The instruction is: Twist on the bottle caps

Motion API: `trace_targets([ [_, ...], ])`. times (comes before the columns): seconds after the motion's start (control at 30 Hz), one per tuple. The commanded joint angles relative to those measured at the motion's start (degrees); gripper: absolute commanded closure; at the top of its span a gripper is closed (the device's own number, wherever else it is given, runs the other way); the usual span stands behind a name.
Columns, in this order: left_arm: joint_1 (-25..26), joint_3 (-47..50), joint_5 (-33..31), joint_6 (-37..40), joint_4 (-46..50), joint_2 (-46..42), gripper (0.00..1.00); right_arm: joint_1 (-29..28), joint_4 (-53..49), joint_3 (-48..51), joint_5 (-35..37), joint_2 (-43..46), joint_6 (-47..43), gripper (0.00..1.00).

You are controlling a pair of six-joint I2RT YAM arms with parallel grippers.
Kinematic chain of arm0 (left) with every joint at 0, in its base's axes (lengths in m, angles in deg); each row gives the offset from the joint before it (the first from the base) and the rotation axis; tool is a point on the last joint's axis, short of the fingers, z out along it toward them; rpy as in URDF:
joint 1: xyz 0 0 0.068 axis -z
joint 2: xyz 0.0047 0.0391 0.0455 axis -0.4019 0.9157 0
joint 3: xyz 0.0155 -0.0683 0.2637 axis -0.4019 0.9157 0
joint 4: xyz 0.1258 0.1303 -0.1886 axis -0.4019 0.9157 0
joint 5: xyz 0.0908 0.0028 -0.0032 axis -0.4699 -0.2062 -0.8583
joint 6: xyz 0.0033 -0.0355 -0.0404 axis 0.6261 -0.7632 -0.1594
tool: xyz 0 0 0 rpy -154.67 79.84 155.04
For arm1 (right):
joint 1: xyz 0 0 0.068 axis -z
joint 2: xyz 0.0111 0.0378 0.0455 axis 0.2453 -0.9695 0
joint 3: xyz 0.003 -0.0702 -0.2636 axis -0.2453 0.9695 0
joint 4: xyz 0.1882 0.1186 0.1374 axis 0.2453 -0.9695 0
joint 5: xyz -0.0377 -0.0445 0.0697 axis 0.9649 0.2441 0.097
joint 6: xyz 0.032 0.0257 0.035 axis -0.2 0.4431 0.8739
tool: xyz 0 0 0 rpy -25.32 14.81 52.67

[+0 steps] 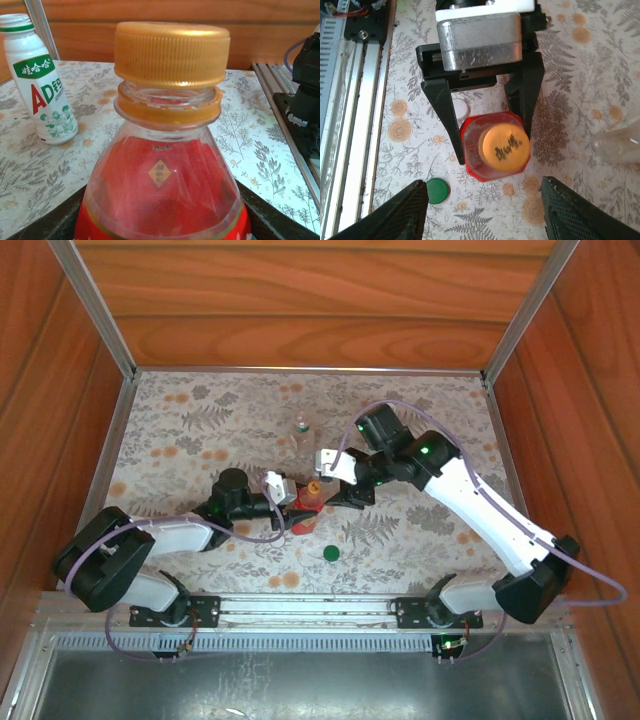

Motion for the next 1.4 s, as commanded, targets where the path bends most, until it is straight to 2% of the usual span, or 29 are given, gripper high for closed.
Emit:
trace_targets([
  [0.0, 0.4, 0.8, -0.2, 2.0, 3.3, -0.6, 0.40, -1.5, -3.3, -3.3, 0.6, -2.4, -5.0, 0.37],
  [0.53, 0.4, 1.4, 0.6, 2.5, 4.0, -1.4, 0.40, -2.8, -4.7, -8.1, 0.9, -8.4, -5.8, 0.54],
  [1.17, 0.4, 1.2, 0.6, 2.7, 4.6, -1.3, 0.40, -2.8, -4.6, -8.5, 1.8, -10.1, -5.8, 0.60],
  [1.37, 0.3, 1.1, 0.7, 2.6, 4.9, -1.5, 0.40, -2.8, -4.5, -8.3, 1.8, -10.1, -5.7, 0.66],
])
